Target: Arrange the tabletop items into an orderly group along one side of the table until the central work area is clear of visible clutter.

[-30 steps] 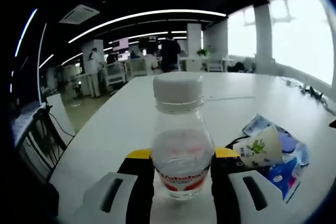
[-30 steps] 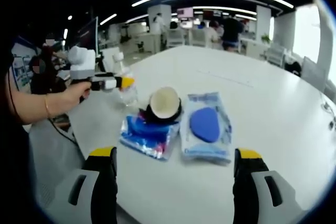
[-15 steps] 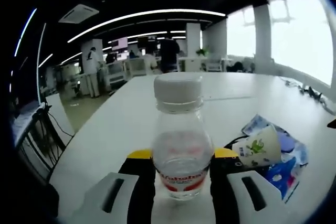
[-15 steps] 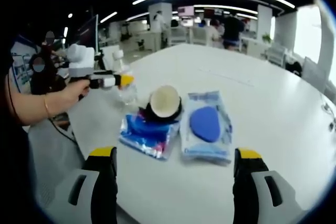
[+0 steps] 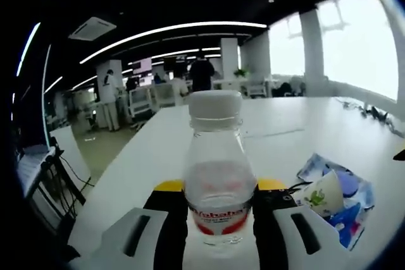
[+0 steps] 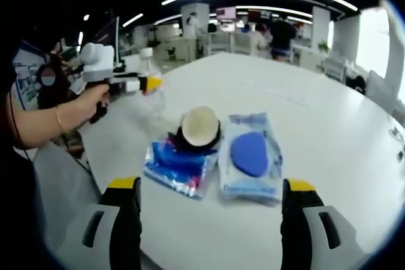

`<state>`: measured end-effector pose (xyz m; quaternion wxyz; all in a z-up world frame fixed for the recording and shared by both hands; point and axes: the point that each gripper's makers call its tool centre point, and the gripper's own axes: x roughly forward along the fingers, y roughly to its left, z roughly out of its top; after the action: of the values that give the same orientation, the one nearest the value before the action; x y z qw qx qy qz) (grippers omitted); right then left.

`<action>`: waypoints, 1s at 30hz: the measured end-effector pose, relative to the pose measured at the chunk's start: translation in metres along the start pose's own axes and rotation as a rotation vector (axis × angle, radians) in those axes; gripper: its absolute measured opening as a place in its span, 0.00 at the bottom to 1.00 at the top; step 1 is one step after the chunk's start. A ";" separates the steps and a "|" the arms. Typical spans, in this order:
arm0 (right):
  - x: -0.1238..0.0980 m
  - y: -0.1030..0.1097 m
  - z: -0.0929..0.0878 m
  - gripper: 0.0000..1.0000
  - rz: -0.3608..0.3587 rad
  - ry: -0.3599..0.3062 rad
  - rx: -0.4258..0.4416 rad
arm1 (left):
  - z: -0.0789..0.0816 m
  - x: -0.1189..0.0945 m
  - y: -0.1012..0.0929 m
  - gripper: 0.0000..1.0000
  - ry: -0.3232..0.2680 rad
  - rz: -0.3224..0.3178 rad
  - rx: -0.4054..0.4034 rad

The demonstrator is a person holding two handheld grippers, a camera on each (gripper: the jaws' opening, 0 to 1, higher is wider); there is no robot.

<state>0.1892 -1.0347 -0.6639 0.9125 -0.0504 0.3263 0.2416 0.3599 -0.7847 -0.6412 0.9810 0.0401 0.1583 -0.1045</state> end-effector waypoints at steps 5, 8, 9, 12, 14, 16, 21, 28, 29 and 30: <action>0.002 0.001 -0.001 0.90 0.006 0.007 -0.002 | 0.007 0.009 0.010 0.37 -0.012 0.005 -0.001; 0.003 0.000 0.000 0.90 0.007 0.008 0.003 | 0.009 0.015 0.016 0.37 -0.013 0.004 0.001; 0.003 -0.001 0.000 0.90 0.005 0.011 0.003 | 0.010 0.016 0.019 0.37 -0.015 0.005 0.000; 0.003 -0.002 0.000 0.90 0.001 0.015 0.003 | 0.011 0.023 0.027 0.37 -0.017 0.013 0.000; 0.004 -0.002 0.001 0.90 0.002 0.017 0.002 | 0.012 0.026 0.031 0.37 -0.018 0.016 -0.001; 0.005 -0.002 0.002 0.90 0.003 0.020 0.000 | 0.012 0.029 0.034 0.37 -0.017 0.019 0.001; 0.006 -0.002 0.001 0.90 -0.001 0.029 -0.002 | 0.013 0.039 0.041 0.37 -0.018 0.017 0.004; 0.010 -0.002 0.001 0.88 -0.003 0.023 -0.002 | 0.010 0.052 0.048 0.37 -0.014 0.014 -0.014; 0.010 -0.002 0.002 0.88 -0.004 0.018 -0.004 | 0.009 0.054 0.049 0.37 -0.013 0.012 -0.018; 0.010 -0.002 0.002 0.87 -0.003 0.015 -0.003 | 0.009 0.055 0.049 0.37 -0.013 0.009 -0.018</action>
<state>0.1979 -1.0316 -0.6690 0.9103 -0.0542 0.3326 0.2402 0.4238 -0.7486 -0.6481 0.9829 0.0312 0.1525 -0.0987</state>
